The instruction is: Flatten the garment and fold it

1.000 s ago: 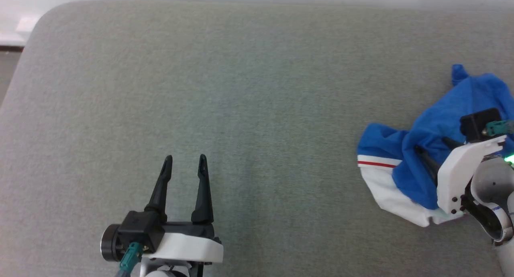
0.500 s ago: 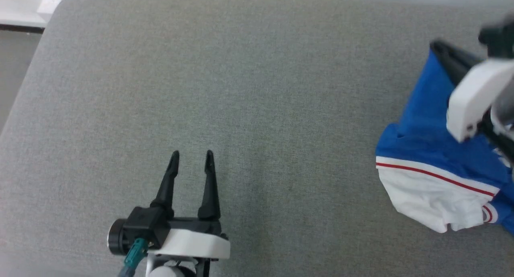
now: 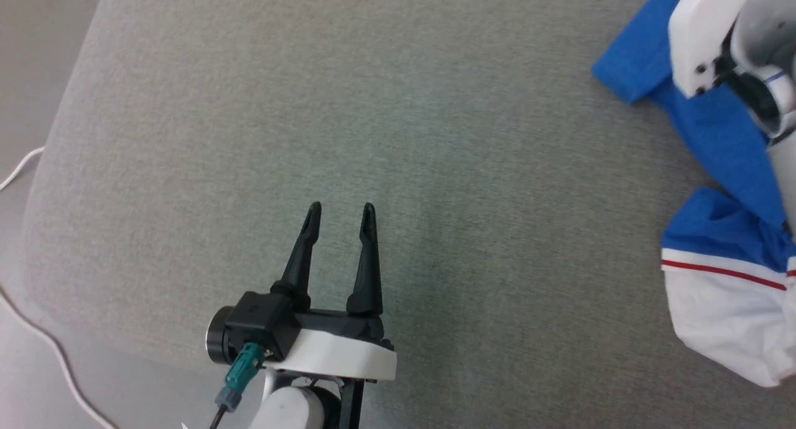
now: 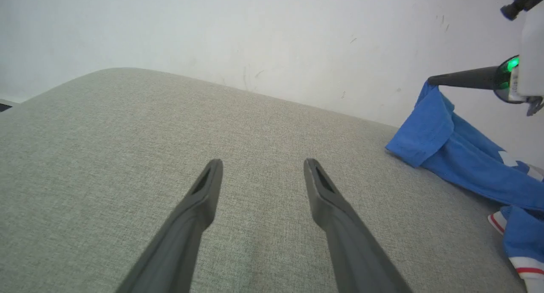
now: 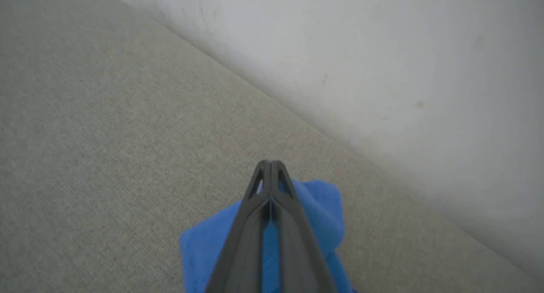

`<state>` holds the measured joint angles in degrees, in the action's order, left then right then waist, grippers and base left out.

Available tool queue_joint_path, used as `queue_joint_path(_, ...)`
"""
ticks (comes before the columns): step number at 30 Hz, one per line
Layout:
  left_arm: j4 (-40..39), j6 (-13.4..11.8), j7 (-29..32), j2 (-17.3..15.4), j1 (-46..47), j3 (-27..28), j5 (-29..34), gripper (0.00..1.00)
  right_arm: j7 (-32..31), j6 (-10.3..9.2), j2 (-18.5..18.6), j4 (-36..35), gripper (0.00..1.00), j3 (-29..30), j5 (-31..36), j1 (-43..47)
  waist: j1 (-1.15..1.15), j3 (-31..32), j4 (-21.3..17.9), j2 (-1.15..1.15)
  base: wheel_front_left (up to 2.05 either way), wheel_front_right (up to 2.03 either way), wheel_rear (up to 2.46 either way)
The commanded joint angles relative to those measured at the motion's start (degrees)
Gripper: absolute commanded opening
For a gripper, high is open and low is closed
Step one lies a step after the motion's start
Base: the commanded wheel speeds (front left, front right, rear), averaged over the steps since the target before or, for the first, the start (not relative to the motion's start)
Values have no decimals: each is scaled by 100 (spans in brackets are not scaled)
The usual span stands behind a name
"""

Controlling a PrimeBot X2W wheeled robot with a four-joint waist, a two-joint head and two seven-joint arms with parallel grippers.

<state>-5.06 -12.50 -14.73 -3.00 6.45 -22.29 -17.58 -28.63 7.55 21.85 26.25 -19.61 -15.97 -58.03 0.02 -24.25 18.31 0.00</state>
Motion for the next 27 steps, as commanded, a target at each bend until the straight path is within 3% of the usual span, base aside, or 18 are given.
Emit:
queue_joint_path(1,10,-52,-27,12,116,-24,-22,100,21,-6,-49,192,0,-32,24,66,-2,-243,261,0,0,0,0)
queue_joint_path(2,22,-64,-27,12,136,-46,-30,100,23,-6,-86,376,0,-49,9,102,-2,-238,268,0,0,0,0)
queue_joint_path(3,37,-65,-27,12,161,-66,-33,100,35,-6,-96,534,19,-61,-6,124,-2,-227,268,0,0,0,0)
queue_joint_path(4,58,-58,-27,12,189,-81,-26,100,55,-6,-91,672,49,-77,-13,142,-2,-206,255,0,0,0,0)
queue_joint_path(5,81,-54,-27,12,215,-88,-16,100,82,-6,-91,780,100,-102,-37,151,-2,-175,226,0,0,0,0)
queue_joint_path(10,186,-15,-27,12,244,15,85,100,673,-6,-62,791,100,-252,-324,28,-2,136,-52,0,0,0,0)
queue_joint_path(16,319,110,-27,-22,-61,352,254,100,1244,-6,175,227,100,-109,-869,471,-2,776,-561,0,0,0,0)
queue_joint_path(22,318,220,-27,-155,-479,593,292,100,1488,-6,322,-812,100,820,-987,1867,-2,1273,-1019,0,0,0,0)
queue_joint_path(27,201,256,-27,-257,-738,739,325,100,1750,-6,-50,-1984,100,1900,-571,3630,-2,1462,-1257,0,0,0,0)
